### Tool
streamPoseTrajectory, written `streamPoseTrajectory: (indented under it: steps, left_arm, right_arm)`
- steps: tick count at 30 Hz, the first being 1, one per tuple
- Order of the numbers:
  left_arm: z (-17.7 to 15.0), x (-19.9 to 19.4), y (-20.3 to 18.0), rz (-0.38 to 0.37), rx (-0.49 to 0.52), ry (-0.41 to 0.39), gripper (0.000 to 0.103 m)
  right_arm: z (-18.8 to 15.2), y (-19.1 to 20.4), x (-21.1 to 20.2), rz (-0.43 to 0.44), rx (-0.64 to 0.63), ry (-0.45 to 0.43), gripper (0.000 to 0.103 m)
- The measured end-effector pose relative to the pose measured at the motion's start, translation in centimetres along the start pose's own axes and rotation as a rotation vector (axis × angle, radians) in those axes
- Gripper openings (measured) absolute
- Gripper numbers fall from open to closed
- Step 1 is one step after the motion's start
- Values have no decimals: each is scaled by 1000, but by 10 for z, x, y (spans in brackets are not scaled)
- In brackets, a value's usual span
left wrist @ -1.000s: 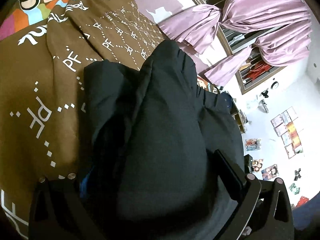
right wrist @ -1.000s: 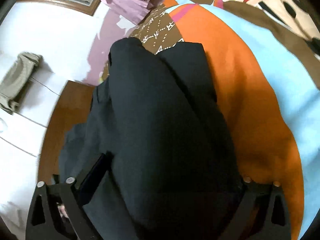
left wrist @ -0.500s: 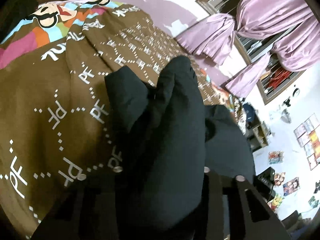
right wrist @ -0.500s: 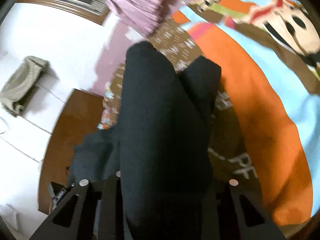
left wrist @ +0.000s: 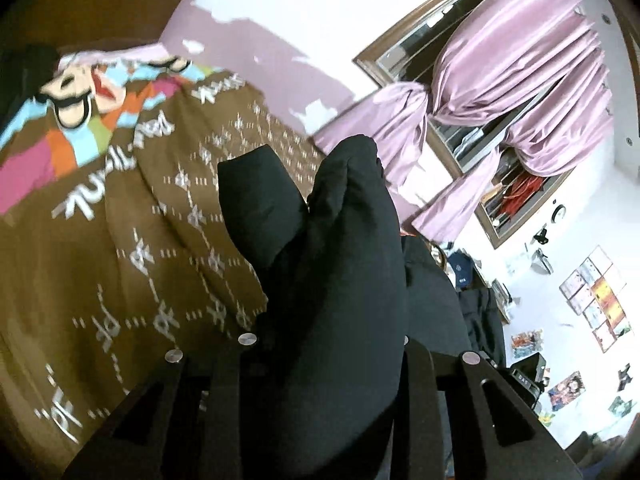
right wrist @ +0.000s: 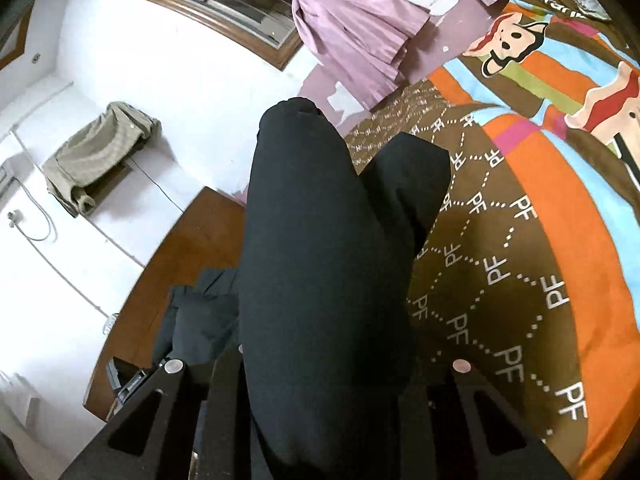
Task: Fold large clothes
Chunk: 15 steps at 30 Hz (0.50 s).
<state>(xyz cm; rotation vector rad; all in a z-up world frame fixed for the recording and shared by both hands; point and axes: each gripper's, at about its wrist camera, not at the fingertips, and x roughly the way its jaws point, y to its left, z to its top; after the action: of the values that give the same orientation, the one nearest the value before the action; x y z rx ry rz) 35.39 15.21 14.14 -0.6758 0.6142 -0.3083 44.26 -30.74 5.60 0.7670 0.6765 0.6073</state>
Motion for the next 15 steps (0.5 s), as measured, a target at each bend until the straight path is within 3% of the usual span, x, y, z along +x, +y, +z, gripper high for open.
streamPoseTrajectory:
  steps: [4,6,9,11,15]
  left_arm:
    - [3,6,12,67,46,-7,24]
    - [-3,20,30,119,42,38,24]
    - [-16,41,58,202,41,90,28]
    - [-18,40,67,188,33,81,31]
    - [-17,43,62,235,70,101,38]
  right_arm:
    - [-15,-26,42,-153,2,89,25]
    - [-22,-42,48,-218,12,77,29]
    - [-18,-49,47,-211,2,72,33]
    - [-17,-44,47,-241,-44,88,37]
    - [-21,-32,48,-315,-124,97,76]
